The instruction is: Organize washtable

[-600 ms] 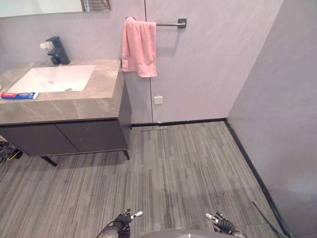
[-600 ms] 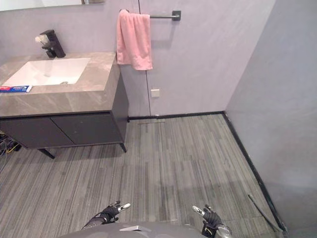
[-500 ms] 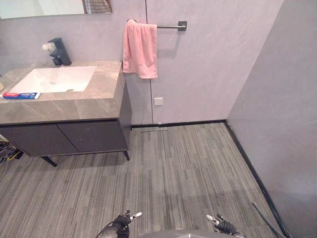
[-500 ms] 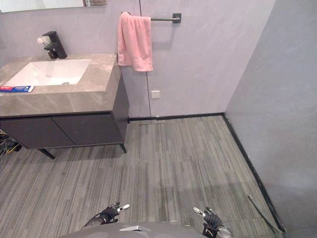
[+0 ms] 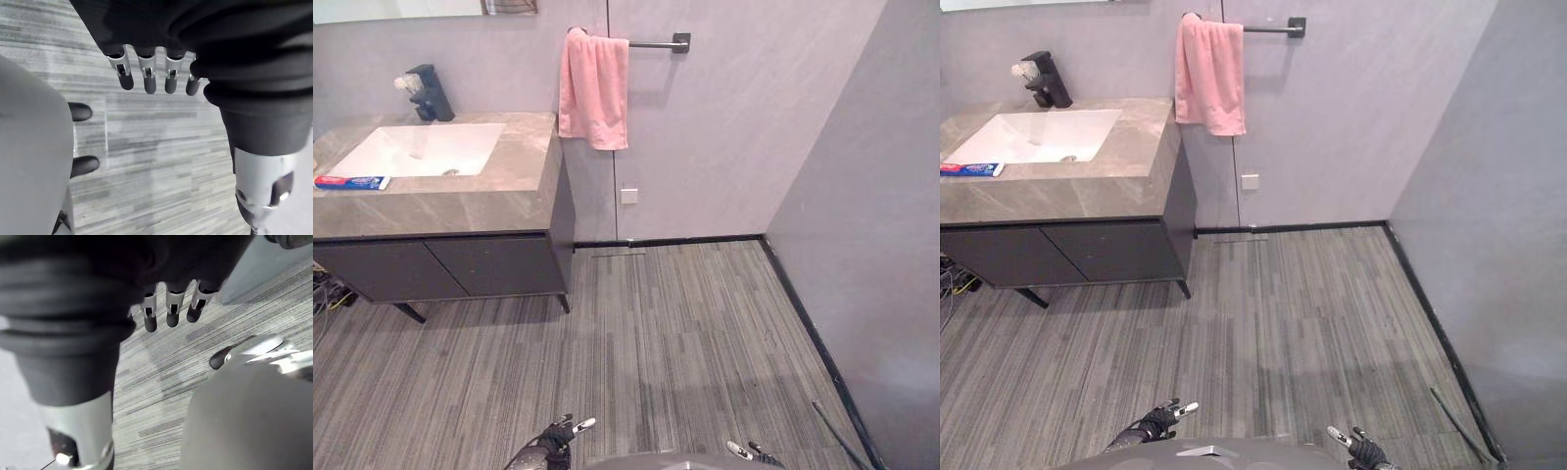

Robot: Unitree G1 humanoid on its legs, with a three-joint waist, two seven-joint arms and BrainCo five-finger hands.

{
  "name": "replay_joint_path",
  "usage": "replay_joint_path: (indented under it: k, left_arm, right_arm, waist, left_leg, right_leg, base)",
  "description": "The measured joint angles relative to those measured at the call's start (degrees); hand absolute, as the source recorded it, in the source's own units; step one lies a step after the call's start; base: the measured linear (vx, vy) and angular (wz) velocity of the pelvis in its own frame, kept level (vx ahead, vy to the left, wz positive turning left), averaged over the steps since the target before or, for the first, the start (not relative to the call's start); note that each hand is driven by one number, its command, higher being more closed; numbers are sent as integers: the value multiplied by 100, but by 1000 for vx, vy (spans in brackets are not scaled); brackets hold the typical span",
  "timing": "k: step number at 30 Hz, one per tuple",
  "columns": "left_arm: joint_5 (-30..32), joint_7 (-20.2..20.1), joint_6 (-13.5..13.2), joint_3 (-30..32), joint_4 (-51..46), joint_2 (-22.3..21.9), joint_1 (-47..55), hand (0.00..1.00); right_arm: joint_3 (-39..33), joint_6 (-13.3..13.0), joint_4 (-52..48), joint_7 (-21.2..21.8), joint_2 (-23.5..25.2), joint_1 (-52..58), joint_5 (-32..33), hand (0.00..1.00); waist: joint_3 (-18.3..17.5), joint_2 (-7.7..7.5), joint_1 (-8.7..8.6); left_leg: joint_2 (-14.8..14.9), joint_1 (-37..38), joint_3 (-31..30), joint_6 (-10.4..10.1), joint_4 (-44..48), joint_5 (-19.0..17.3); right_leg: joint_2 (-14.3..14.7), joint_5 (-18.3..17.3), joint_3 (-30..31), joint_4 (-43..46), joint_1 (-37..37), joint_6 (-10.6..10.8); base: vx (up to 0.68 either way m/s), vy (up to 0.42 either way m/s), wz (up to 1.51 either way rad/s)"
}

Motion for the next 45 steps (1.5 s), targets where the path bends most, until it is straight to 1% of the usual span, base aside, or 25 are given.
replay_joint_path:
  k: [3,27,30,31,32,33,34,35,36,37,38,39,40,41,42,43,44,45]
  left_arm:
    - [144,1,4,-88,10,-4,-58,0]
    - [199,11,5,-100,57,28,-79,0]
    - [187,10,0,-82,57,57,-83,0]
    - [177,11,0,-67,51,72,-88,0]
    - [170,12,0,-57,33,102,-109,0]
    - [172,12,8,-48,32,113,-131,0]
    - [172,13,8,52,-8,102,-142,0]
    - [178,16,10,164,-61,75,-148,0]
    - [178,15,12,219,-67,52,-164,0]
    - [183,35,12,355,-83,-3,-207,0]
    - [190,46,21,485,-95,-16,-209,0]
    - [193,51,28,546,-96,-36,-213,0]
    - [195,64,40,567,-117,-54,-215,0]
    - [198,78,48,568,-131,-56,-244,0]
    - [196,80,54,568,-129,-65,-269,0]
    - [197,80,58,585,-129,-124,-359,0]
    - [201,74,56,585,-129,-169,-453,0]
    - [203,58,55,576,-121,-196,-537,0]
  right_arm:
    - [54,-1,-1,1,-5,-16,1,0]
    - [278,-1,-2,3,-21,32,-9,0]
    - [292,2,-1,4,-28,-23,-8,0]
    - [303,3,-2,6,-26,-60,-6,0]
    - [306,4,-4,6,-23,-101,-4,0]
    - [300,9,-6,6,-16,-112,0,0]
    - [272,73,-15,2,-19,-89,2,0]
    - [271,114,-84,-5,-28,-22,9,0]
    - [265,110,-147,-9,-21,8,19,0]
    - [309,103,-338,-12,-14,50,23,0]
    - [371,65,-446,-9,-11,71,163,0]
    - [412,61,-490,-11,-15,97,241,0]
    - [416,53,-545,-12,8,117,360,0]
    - [384,50,-534,-17,34,112,467,0]
    - [324,52,-523,-14,46,113,466,0]
    - [96,58,-495,-17,78,135,463,0]
    - [-150,69,-421,-17,136,130,457,0]
    - [-425,72,-311,-14,194,83,453,0]
  waist:
    - [10,-17,4]
    - [46,-68,3]
    - [55,-68,18]
    - [64,-84,19]
    - [73,-114,6]
    - [89,-135,4]
    - [181,-184,6]
    - [297,-235,8]
    - [318,-199,-2]
    - [362,-209,13]
    - [407,-141,-6]
    - [399,-138,-2]
    - [386,-166,17]
    - [409,-197,19]
    - [410,-197,2]
    - [405,-185,-20]
    - [405,-179,-65]
    - [402,-177,-167]
  left_leg:
    - [0,6,-12,0,14,0]
    - [-2,6,31,11,19,-13]
    - [-4,-119,127,8,125,-113]
    - [-24,-274,177,10,280,-234]
    - [-87,-541,194,19,531,-405]
    - [-127,-633,196,64,653,-496]
    - [-244,-685,202,134,845,-609]
    - [-289,-729,241,175,1097,-797]
    - [-271,-783,251,185,1258,-938]
    - [-282,-876,215,238,1581,-1163]
    - [-228,-839,170,246,1828,-1349]
    - [-185,-811,171,241,1897,-1420]
    - [-109,-750,193,206,1909,-1552]
    - [-50,-580,205,209,1817,-1611]
    - [-15,-502,201,198,1761,-1647]
    - [61,-392,187,144,1651,-1730]
    - [99,-282,120,94,1547,-1787]
    - [124,-220,8,69,1398,-1814]
  right_leg:
    - [0,-23,-10,20,7,-5]
    - [0,-65,4,86,-22,-13]
    - [24,-118,133,211,-197,-7]
    - [21,-237,162,397,-372,37]
    - [-15,-431,171,746,-673,60]
    - [-52,-551,160,937,-793,84]
    - [-159,-778,103,1294,-905,186]
    - [-305,-1016,-50,1691,-983,502]
    - [-325,-1035,-62,2168,-1133,620]
    - [-262,-890,13,3432,-1744,658]
    - [-185,-924,-37,4394,-2252,599]
    - [-157,-978,-54,4656,-2437,515]
    - [-157,-1036,-182,4784,-2708,426]
    - [-176,-1069,-361,4506,-2848,388]
    - [-173,-1066,-426,4213,-2870,392]
    - [-173,-1025,-531,3442,-2873,386]
    - [-159,-880,-558,2731,-2869,368]
    - [-160,-613,-540,2025,-2863,337]
  base:
    - [16,-5,0]
    - [-6,2,-1]
    - [-5,10,-18]
    - [-37,20,-24]
    - [-44,22,-14]
    - [-11,50,8]
    - [53,55,32]
    - [79,43,39]
    - [45,67,36]
    - [121,36,31]
    - [126,36,23]
    - [182,-44,11]
    - [189,-85,-10]
    - [218,-116,-15]
    - [319,-189,-13]
    - [372,-233,-1]
    - [406,-284,18]
    - [425,-322,47]
